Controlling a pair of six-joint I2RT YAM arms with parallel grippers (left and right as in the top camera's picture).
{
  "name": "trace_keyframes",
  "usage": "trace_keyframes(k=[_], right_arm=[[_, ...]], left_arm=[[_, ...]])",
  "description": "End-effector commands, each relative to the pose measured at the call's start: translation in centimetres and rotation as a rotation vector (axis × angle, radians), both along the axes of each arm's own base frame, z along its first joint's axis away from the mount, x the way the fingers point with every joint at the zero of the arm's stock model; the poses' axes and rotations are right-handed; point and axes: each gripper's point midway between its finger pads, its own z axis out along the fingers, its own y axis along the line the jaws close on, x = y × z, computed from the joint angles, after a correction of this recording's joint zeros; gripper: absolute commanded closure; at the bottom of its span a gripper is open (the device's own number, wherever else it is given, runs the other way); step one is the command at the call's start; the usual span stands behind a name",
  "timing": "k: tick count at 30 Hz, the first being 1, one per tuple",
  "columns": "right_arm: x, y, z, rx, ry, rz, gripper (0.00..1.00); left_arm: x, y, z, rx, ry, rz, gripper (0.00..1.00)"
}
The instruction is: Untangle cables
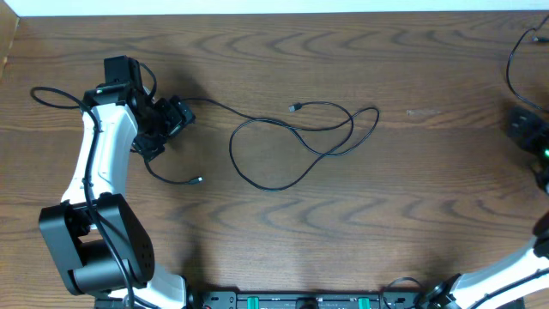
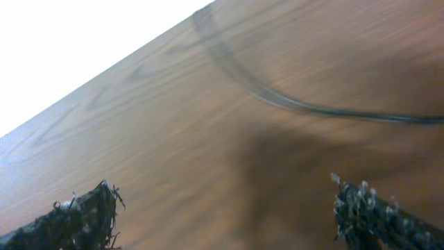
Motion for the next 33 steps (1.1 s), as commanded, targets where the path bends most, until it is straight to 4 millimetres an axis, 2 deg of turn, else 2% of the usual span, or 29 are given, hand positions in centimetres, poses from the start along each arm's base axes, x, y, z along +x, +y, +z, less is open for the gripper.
trace_keyframes(k=[1,4,6,8,10,21,28,33], right_arm=[[1.8,4.3,1.3,0.004,0.013,0.089,0.01],[2.5,8.9,-0.9,0.037,0.123,0.148,0.01],[2.5,11.5,-1.8,0.055,0.177,0.189,0.01],[2.4,15.4,-2.8,0.083,0.236,0.267,0.01],[2.1,18.1,-3.4,0.097,0.274,0.323,0.01],[0.7,31.4,-4.1,0.107,0.357,0.595,0.01],[-0.3,37.5,-3.7,0.072,0.338,0.735,0.01],[-1.1,39.8,-3.9,0.082,0.361,0.762,0.01]], left_arm=[[-0.1,0.1,-0.3,0.004,0.011,0.003,0.06],[-0.1,0.1,-0.3,0.005,0.011,0.003,0.06],[-0.1,0.1,-0.3,0.004,0.011,0.003,0.06],[-0.1,0.1,-0.3,0.004,0.011,0.003,0.06],[-0.1,0.1,-0.3,0.004,0.011,0.003,0.06],[-0.1,0.1,-0.3,0.004,0.011,0.003,0.06],[-0.1,0.1,-0.3,0.004,0.011,0.003,0.06],[-0.1,0.1,-0.3,0.004,0.011,0.003,0.06]])
